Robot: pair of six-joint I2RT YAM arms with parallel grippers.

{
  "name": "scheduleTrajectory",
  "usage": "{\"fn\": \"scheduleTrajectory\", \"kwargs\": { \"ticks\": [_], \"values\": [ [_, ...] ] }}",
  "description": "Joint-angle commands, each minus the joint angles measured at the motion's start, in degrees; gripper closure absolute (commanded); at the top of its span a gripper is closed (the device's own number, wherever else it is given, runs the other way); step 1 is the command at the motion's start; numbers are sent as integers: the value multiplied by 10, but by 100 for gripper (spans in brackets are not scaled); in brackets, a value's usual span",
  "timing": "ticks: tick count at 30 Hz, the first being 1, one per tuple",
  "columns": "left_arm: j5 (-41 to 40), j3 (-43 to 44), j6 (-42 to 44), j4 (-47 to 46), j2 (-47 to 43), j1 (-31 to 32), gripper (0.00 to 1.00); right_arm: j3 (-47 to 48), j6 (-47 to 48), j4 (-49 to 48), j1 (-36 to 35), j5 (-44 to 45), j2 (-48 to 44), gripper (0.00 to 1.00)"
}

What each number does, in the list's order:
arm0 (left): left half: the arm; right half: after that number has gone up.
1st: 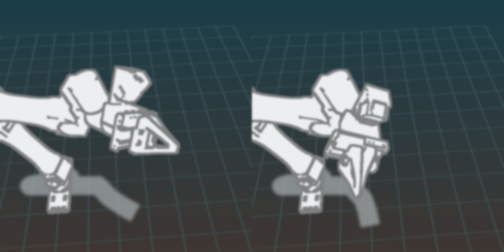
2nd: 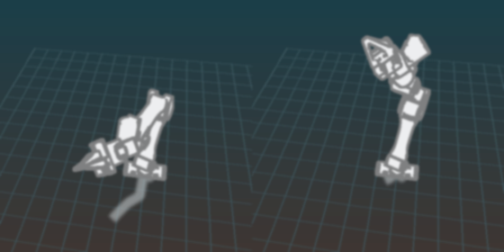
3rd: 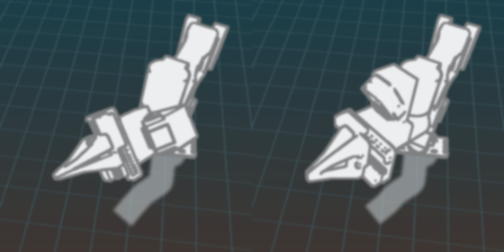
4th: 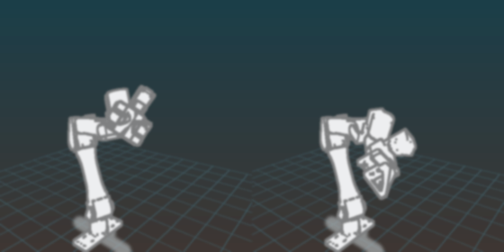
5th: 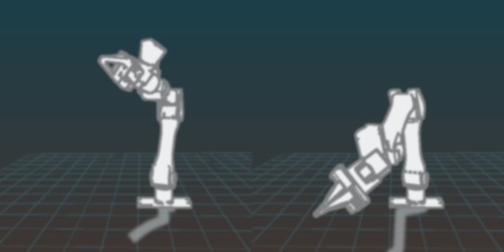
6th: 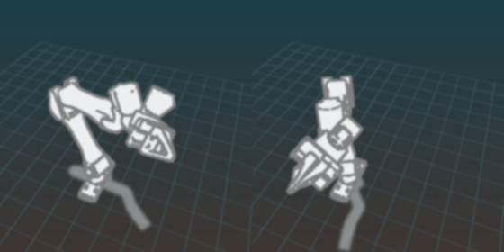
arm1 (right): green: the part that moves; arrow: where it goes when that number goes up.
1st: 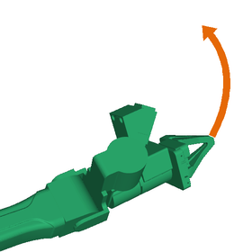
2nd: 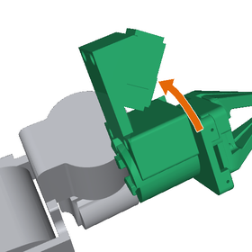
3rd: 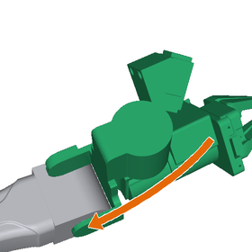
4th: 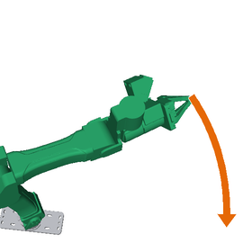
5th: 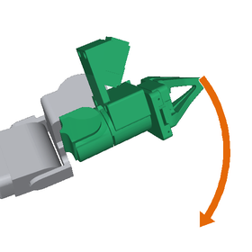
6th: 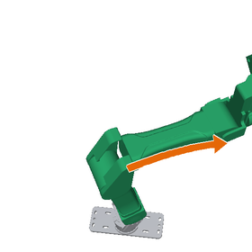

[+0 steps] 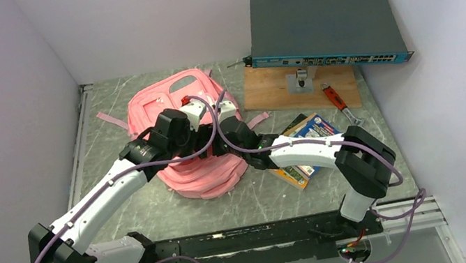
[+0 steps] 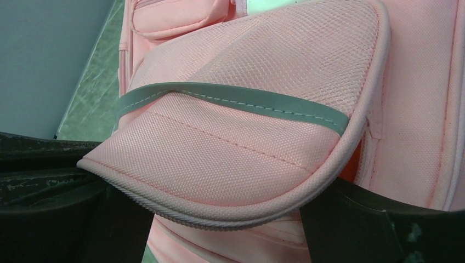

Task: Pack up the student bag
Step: Place the book in the student bag.

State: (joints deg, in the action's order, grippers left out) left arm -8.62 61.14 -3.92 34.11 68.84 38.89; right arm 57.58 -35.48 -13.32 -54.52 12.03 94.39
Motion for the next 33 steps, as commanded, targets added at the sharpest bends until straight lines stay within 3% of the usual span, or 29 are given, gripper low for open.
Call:
{"fn": "scheduleTrajectory", "kwargs": {
  "ticks": [1,5,9,18,23,28,33],
  "values": [
    [-10,33,-19,-40,-8,4,100,6,31,9,-1,7,-39,10],
    [0,34,-18,-40,-6,3,100,-16,34,-1,-1,-4,-70,10],
    [-1,32,-15,-41,-2,4,100,-25,36,-23,-1,-58,-85,16],
    [10,17,-11,-61,-13,3,100,-78,-8,-106,-9,-106,-81,57],
    [34,30,-11,-50,-6,4,100,-100,-14,-169,-19,-83,-58,60],
    [56,27,-5,-54,-16,4,100,-60,-1,-173,-11,-50,-14,66],
    [13,12,-2,-67,-35,3,100,-31,-7,-184,8,-9,18,70]
  ]
}}
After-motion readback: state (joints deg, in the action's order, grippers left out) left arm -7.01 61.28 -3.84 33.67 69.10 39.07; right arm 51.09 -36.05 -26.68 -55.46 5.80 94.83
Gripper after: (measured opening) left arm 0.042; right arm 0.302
